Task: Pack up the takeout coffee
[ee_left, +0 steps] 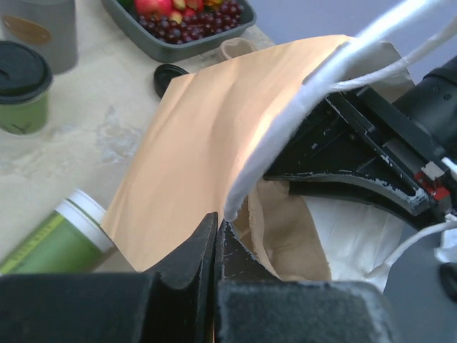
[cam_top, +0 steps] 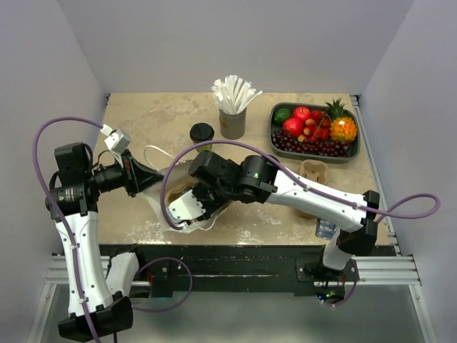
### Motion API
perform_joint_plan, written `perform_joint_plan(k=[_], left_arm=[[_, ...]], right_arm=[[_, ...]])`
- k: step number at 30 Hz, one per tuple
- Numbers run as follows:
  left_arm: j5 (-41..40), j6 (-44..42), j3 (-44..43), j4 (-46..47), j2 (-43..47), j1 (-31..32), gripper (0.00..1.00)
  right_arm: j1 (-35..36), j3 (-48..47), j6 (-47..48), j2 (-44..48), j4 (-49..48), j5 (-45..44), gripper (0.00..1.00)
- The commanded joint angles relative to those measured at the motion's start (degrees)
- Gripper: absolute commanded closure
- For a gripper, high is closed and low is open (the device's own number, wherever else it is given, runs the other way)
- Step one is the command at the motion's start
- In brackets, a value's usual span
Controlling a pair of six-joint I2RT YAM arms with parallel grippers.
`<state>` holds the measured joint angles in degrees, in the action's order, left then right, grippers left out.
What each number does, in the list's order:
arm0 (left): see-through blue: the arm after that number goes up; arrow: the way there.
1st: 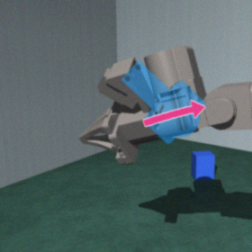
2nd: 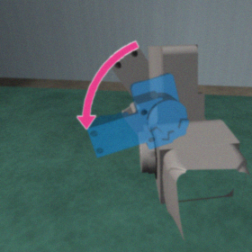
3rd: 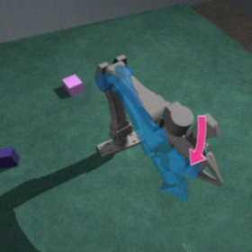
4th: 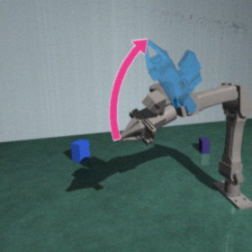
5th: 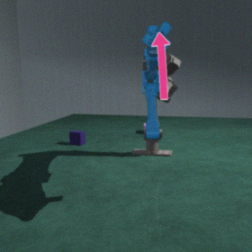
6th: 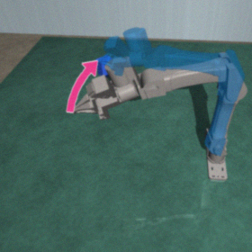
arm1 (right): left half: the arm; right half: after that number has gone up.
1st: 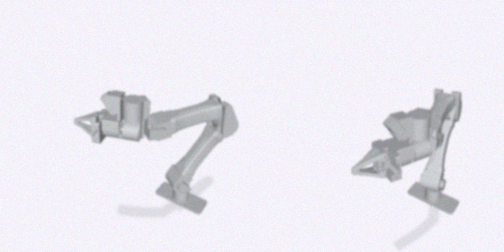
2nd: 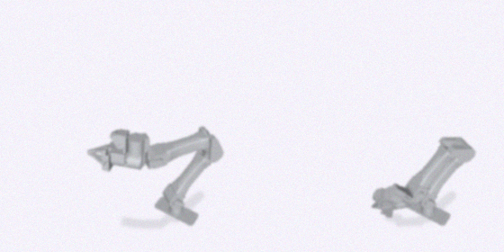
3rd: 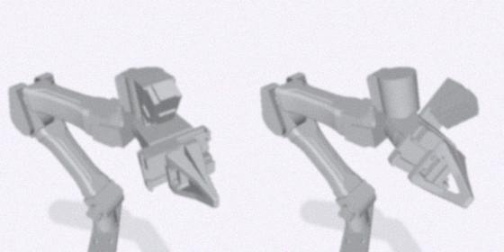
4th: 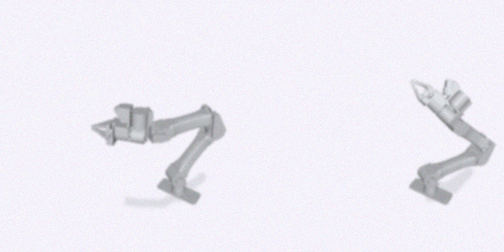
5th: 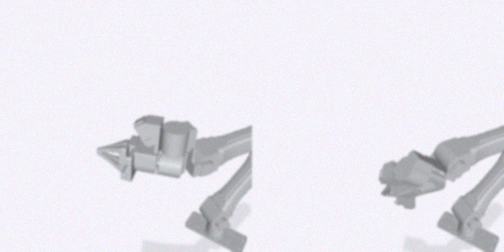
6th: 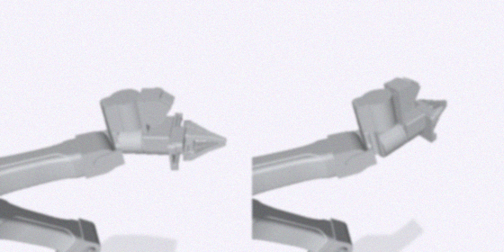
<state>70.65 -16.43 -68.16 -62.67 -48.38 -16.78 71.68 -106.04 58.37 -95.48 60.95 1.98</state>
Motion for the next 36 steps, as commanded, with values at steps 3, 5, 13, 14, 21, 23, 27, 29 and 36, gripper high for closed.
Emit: perform_joint_plan(k=[3, 5, 13, 14, 21, 23, 27, 29, 36], left_arm=[[-2.17, 34.22, 7.16, 32.68, 0.92, 10.59, 1.00], [-4.37, 34.18, 5.68, 32.44, -1.70, 14.66, 1.00], [-11.93, 31.28, -0.21, 25.94, -8.74, 18.62, 1.00], [-12.20, 31.19, -0.48, 25.15, -9.44, 18.71, 1.00], [-15.63, 29.00, -1.80, 20.76, -11.74, 20.11, 1.00], [-15.72, 28.21, -1.89, 20.05, -12.52, 20.64, 1.00], [-11.86, 27.76, -2.24, 21.19, -13.93, 21.61, 0.96], [-10.28, 27.07, -2.33, 21.80, -14.63, 22.13, 0.82], [-5.70, 26.88, -2.59, 24.96, -17.19, 22.31, 0.58]], right_arm=[[-0.05, -5.05, -2.12, -1.99, 9.62, -2.86, 1.00], [-0.75, -6.89, -1.94, -3.30, 10.33, -2.24, 1.00], [-3.38, -6.99, -7.39, -3.84, 11.83, -2.24, 1.00], [-3.56, -5.68, -8.26, -3.57, 11.39, -2.24, 1.00], [-6.99, 3.20, -10.39, 1.79, 7.96, 0.92, 1.00], [-7.43, 5.48, -9.42, 2.32, 8.04, 0.84, 1.00], [-7.87, 4.79, -8.62, 0.56, 9.27, 1.10, 1.00], [-7.87, 4.18, -7.92, -0.58, 9.63, 0.92, 1.00], [-8.22, 2.77, -6.60, -2.95, 11.73, 0.84, 1.00]])
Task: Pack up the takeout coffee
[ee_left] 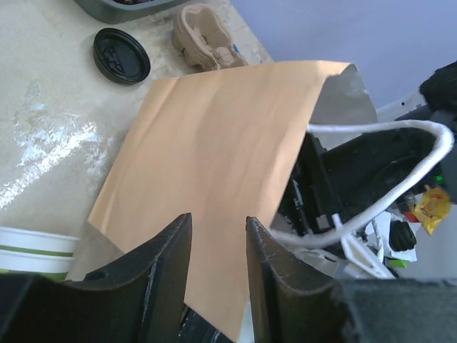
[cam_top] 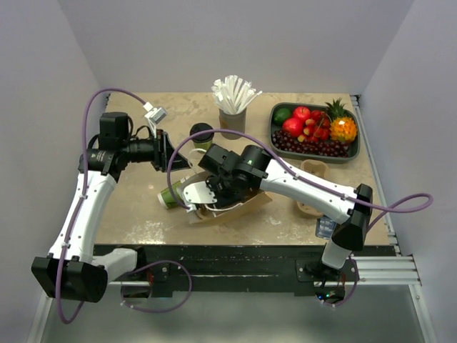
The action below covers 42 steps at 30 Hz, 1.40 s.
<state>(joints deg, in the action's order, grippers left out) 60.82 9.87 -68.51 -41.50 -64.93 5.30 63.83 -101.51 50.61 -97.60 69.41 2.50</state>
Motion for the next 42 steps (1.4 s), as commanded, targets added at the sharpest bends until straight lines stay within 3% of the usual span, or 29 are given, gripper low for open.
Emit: perform_joint_plan(k=[1, 16, 36, 37, 42], left_arm=[[4.13, 1.03, -2.07, 5.62, -0.64, 0.24, 0.57], [4.84, -1.25, -1.98, 9.32, -1.96, 0.24, 0.44], [4.05, -3.80, 0.22, 8.27, -4.33, 0.41, 0.43], [4.05, -3.89, 0.13, 8.19, -4.42, 0.41, 0.43], [4.40, -4.77, -0.04, 7.83, -4.95, 0.41, 0.43]], right_arm=[[-0.81, -2.10, 1.33, -1.10, 3.71, 0.31, 1.00], [-3.10, 3.94, 3.35, -2.07, 1.87, -7.33, 1.00], [-10.30, 19.15, 6.08, 0.31, -5.42, -1.11, 0.96], [-10.57, 19.33, 5.99, 0.31, -5.42, -0.66, 0.94], [-11.45, 18.99, 4.41, 3.29, -7.79, 1.53, 0.62]])
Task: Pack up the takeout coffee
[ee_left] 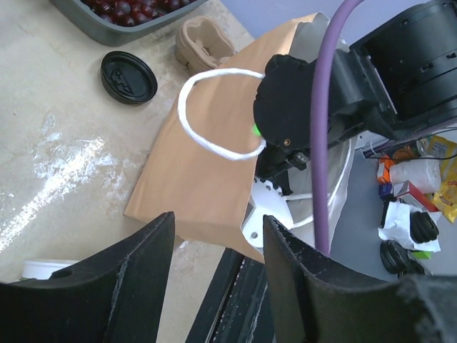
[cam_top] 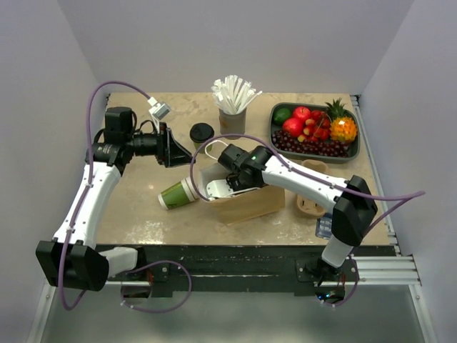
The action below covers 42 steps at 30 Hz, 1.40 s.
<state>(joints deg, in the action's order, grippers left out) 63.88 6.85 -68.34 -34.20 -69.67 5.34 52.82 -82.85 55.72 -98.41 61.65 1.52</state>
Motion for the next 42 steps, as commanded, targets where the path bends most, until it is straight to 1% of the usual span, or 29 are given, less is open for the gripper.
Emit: perform_joint_plan(k=[1, 2, 3, 5, 6, 7, 8, 9, 10, 11, 12, 13, 15, 16, 17, 20, 21, 22, 23, 24, 26, 27, 28, 31, 32, 35, 36, 39, 42], left_arm=[[1.34, -2.36, -0.13, 0.19, -0.20, 0.37, 0.43], [1.25, -2.89, -0.04, -0.08, -0.29, 0.37, 0.43], [0.64, -3.68, -0.13, -1.56, -0.64, 0.37, 0.43], [-0.85, -9.20, -1.26, -4.46, -1.26, 0.37, 0.43], [-3.12, -12.44, -1.88, -8.83, -1.95, 0.37, 0.43], [-4.54, -19.70, -2.41, -11.22, -2.31, 0.37, 0.41], [-6.20, -23.77, -3.29, -13.59, -2.66, 0.37, 0.40], [-9.70, -28.08, -3.56, -18.92, -3.54, 0.37, 0.39], [-11.56, -37.17, -3.73, -21.76, -3.98, 0.37, 0.37], [-13.32, -41.00, -3.82, -23.97, -4.42, 0.37, 0.34], [-16.82, -43.91, -3.82, -27.12, -5.12, 0.37, 0.27], [-18.25, -48.47, -3.65, -28.11, -5.30, 0.37, 0.16], [-21.49, -52.01, -2.68, -28.73, -5.48, 0.37, 0.14], [-22.21, -52.20, -2.42, -28.21, -5.56, 0.37, 0.14], [-22.65, -52.03, -2.24, -27.51, -5.74, 0.37, 0.14], [-24.67, -45.82, -3.99, -21.72, -7.93, 0.72, 0.17], [-29.12, -36.39, -4.96, -17.79, -10.64, 1.07, 0.22], [-30.46, -32.64, -7.75, -17.40, -12.23, 1.07, 0.22], [-30.83, -29.73, -8.65, -17.74, -13.72, 1.07, 0.23], [-30.92, -23.44, -9.09, -16.97, -15.04, 1.16, 0.23], [-32.49, -16.55, -7.35, -14.25, -14.71, 1.33, 0.22], [-33.54, -11.47, -6.64, -11.62, -14.62, 2.47, 0.20], [-35.47, -9.42, -5.50, -10.73, -14.71, 3.52, 0.19], [-41.01, -7.29, -5.14, -8.26, -17.07, 8.27, 0.17], [-41.81, -5.29, -5.58, -7.91, -19.17, 9.24, 0.17], [-45.58, -4.39, -8.38, -8.60, -23.65, 12.49, 0.16], [-50.29, -4.57, -9.09, -9.74, -24.71, 13.54, 0.15], [-56.38, -6.23, -10.50, -12.81, -28.85, 13.90, 0.14], [-58.08, -8.07, -9.19, -13.88, -30.52, 13.90, 0.14]], right_arm=[[-0.70, 0.15, -1.05, 5.24, -0.65, 3.83, 0.58], [-0.61, -0.03, -1.67, 5.68, -0.83, 4.36, 0.52], [-0.61, -0.55, -2.02, 6.03, -0.91, 5.07, 0.50], [-0.70, -1.00, -2.81, 6.91, -0.48, 6.82, 0.36], [-0.70, -1.09, -3.08, 7.26, -0.48, 7.09, 0.35], [-0.61, -1.09, -3.25, 7.62, -0.39, 7.36, 0.34], [-0.70, -1.00, -3.51, 8.32, -0.47, 7.62, 0.32], [-0.70, -0.82, -3.69, 8.76, -0.48, 7.62, 0.29], [-0.70, -0.82, -3.69, 9.11, -0.39, 7.71, 0.27], [-0.70, -0.82, -4.22, 9.55, -0.82, 7.62, 0.15], [-0.70, -0.82, -4.57, 10.51, -1.00, 7.27, 0.14], [-0.70, -1.00, -4.83, 10.96, -1.26, 7.27, 0.03], [-0.70, -1.70, -5.62, 12.18, -1.53, 6.75, 0.01], [-0.70, -2.05, -6.24, 12.54, -1.62, 6.57, 0.01], [-0.70, -2.40, -6.42, 12.89, -1.53, 6.31, 0.01], [-0.70, -4.77, -7.03, 14.38, -0.92, 6.30, 0.01], [-0.70, -6.00, -7.12, 15.17, -0.92, 6.39, 0.01], [-0.70, -6.62, -7.90, 15.61, -1.18, 6.22, 0.01], [-0.79, -7.23, -8.26, 16.05, -1.18, 6.22, 0.01], [-0.70, -8.11, -8.61, 16.32, -1.35, 6.13, 0.01], [-0.70, -8.21, -10.19, 17.63, -3.28, 4.99, 0.01], [-0.70, -7.42, -10.81, 18.07, -4.25, 4.55, 0.01], [-0.70, -6.98, -11.60, 18.60, -5.91, 4.37, 0.01], [-0.70, -6.18, -12.39, 18.70, -6.98, 2.97, 0.01], [-0.61, -6.27, -12.66, 18.52, -7.24, 2.27, 0.01], [-0.70, -6.36, -13.10, 18.34, -7.59, 1.47, 0.01], [-0.70, -6.36, -13.10, 18.34, -7.77, 1.12, 0.01], [-0.70, -6.19, -13.89, 18.52, -9.09, 1.12, 0.01], [-0.61, -6.10, -14.50, 18.87, -9.88, 1.47, 0.01]])
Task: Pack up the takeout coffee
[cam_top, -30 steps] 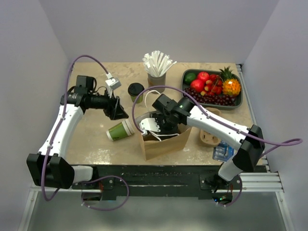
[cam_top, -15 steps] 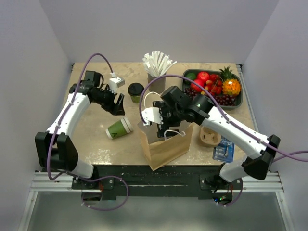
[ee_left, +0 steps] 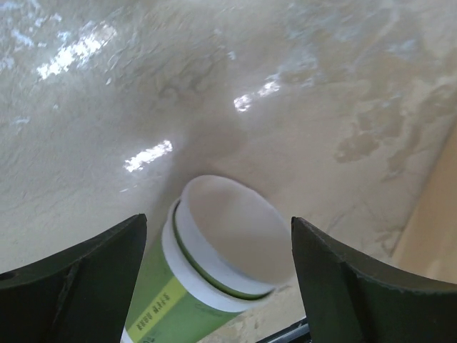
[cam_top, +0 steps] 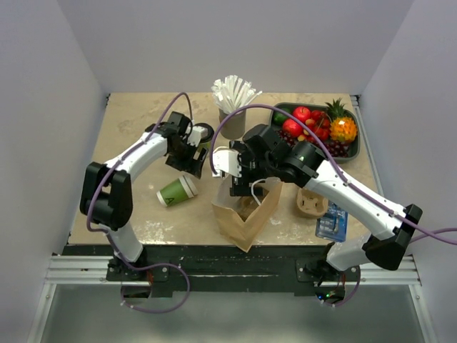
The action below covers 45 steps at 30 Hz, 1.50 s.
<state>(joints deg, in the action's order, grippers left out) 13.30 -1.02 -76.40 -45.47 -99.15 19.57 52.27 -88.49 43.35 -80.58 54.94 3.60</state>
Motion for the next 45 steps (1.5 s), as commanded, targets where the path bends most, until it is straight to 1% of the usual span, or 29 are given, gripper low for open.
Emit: perform_joint_plan(k=[1, 5, 10, 13, 16, 17, 22, 25, 29, 31, 32, 34, 36, 39, 40, 42, 45], left_arm=[[-7.59, -0.56, -0.77, -2.78, -0.87, -0.32, 0.14], [-9.86, -2.67, 0.63, -4.70, 2.02, -0.41, 0.15], [-12.06, -6.53, 4.59, -6.56, 6.34, -0.32, 0.17], [-15.49, -9.79, 6.35, -8.22, 8.10, -0.24, 0.18], [-18.13, -12.87, 7.23, -11.47, 8.54, -0.15, 0.19], [-20.14, -14.26, 7.49, -12.96, 8.54, 0.11, 0.19], [-26.39, -16.56, 9.78, -17.10, 9.33, 1.08, 0.20], [-29.72, -17.88, 12.32, -18.25, 10.90, 1.43, 0.23], [-35.87, -20.60, 14.70, -18.60, 12.58, 2.13, 0.32], [-37.11, -21.39, 15.14, -18.77, 13.11, 2.49, 0.36], [-37.99, -22.18, 15.49, -18.95, 13.28, 2.75, 0.42], [-38.96, -23.06, 16.19, -18.86, 13.98, 3.19, 0.50], [-40.54, -24.29, 17.77, -18.86, 14.42, 3.89, 0.52], [-42.39, -25.26, 21.02, -19.13, 14.87, 4.16, 0.53], [-42.83, -25.52, 21.81, -18.78, 15.04, 4.16, 0.55], [-44.41, -26.49, 23.49, -17.99, 15.22, 4.25, 0.56], [-47.04, -28.25, 24.81, -16.32, 15.48, 4.42, 0.65]], right_arm=[[-0.15, -0.54, -2.22, 1.03, -3.26, -0.61, 0.01], [-0.24, 0.24, -1.78, 2.17, -3.78, -1.31, 0.01], [-0.15, 1.74, -0.64, 3.06, -4.66, -0.96, 0.01], [-0.15, 2.35, -0.11, 2.88, -5.28, -0.70, 0.01], [-0.15, 2.88, 0.68, 2.70, -6.07, 0.01, 0.01], [-0.06, 2.97, 0.85, 2.53, -6.24, 0.27, 0.01], [-0.06, 3.67, 1.82, 2.53, -7.30, 1.06, 0.01], [-0.15, 4.55, 2.44, 2.53, -8.00, 1.41, 0.01], [-0.15, 5.17, 2.61, 2.53, -8.53, 1.68, 0.01], [-0.15, 5.34, 2.79, 2.62, -8.71, 2.03, 0.01], [-0.15, 5.52, 2.79, 2.62, -8.79, 2.12, 0.01], [-0.15, 5.69, 2.88, 2.53, -8.97, 2.29, 0.01], [-0.15, 5.61, 2.70, 2.35, -9.06, 2.38, 0.01], [-0.15, 5.52, 2.35, 2.44, -9.32, 2.47, 0.01], [-0.15, 5.52, 2.18, 2.53, -9.32, 2.47, 0.01], [-0.15, 5.61, 2.00, 2.62, -9.58, 2.29, 0.01], [-0.15, 5.61, 1.82, 2.88, -9.59, 2.12, 0.01]])
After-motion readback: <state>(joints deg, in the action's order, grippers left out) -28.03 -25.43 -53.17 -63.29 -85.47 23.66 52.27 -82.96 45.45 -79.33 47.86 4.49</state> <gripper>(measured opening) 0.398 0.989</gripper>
